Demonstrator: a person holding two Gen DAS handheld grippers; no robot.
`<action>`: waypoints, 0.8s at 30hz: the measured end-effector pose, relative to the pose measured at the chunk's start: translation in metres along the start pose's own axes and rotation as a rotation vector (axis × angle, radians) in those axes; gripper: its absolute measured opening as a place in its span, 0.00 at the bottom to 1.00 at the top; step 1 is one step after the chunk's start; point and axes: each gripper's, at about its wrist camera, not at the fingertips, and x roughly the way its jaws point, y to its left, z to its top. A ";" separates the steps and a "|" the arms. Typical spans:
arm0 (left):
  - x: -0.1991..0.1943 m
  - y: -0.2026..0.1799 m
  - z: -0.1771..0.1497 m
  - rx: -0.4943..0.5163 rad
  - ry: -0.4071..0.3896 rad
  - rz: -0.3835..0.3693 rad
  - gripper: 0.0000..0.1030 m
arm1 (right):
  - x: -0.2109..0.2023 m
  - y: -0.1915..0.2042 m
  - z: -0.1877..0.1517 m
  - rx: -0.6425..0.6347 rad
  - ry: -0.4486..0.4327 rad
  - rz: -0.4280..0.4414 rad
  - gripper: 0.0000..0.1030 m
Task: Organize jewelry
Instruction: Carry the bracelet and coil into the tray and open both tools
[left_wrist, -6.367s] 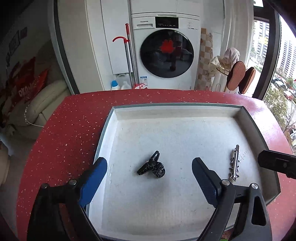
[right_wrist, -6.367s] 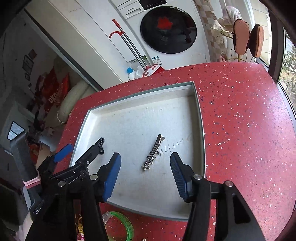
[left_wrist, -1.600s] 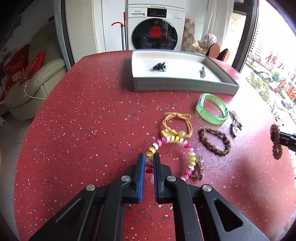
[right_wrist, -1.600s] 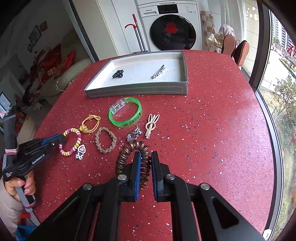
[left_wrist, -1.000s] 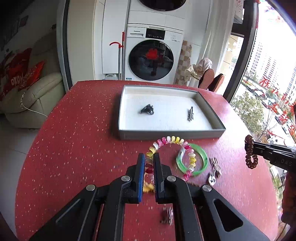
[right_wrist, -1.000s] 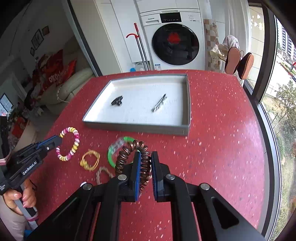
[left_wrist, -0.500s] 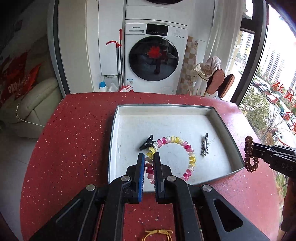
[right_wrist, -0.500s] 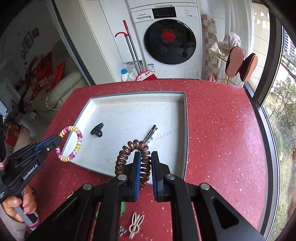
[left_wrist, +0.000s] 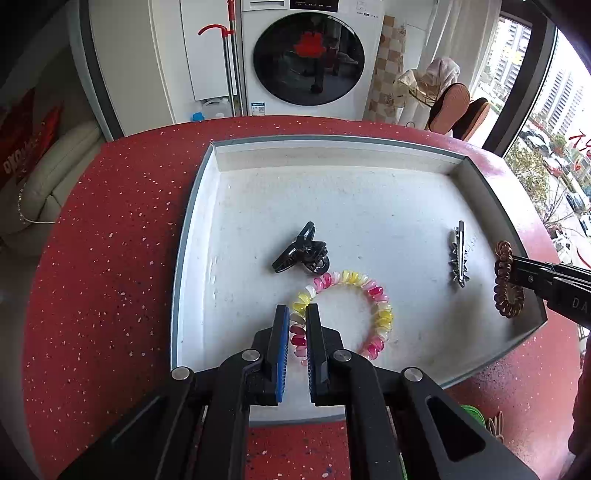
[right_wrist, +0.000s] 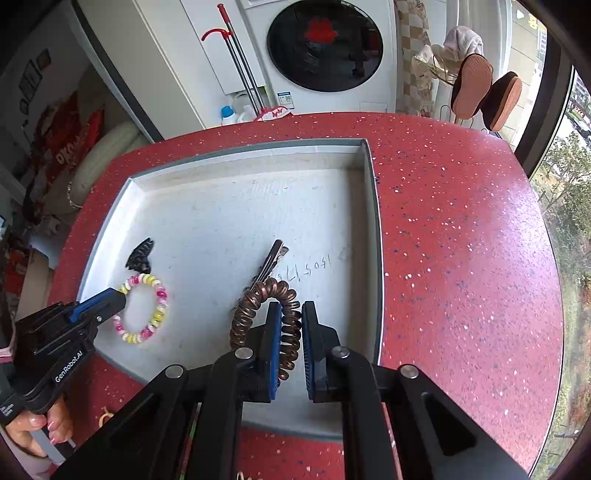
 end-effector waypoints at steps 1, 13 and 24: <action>0.002 -0.001 0.002 -0.002 -0.003 0.013 0.26 | 0.003 -0.001 0.002 0.005 -0.002 -0.005 0.12; 0.018 -0.013 0.008 0.032 -0.074 0.139 0.26 | 0.013 0.006 0.003 -0.047 -0.038 -0.086 0.12; 0.000 -0.020 0.002 0.044 -0.141 0.171 0.26 | -0.007 0.001 0.005 0.017 -0.069 0.000 0.44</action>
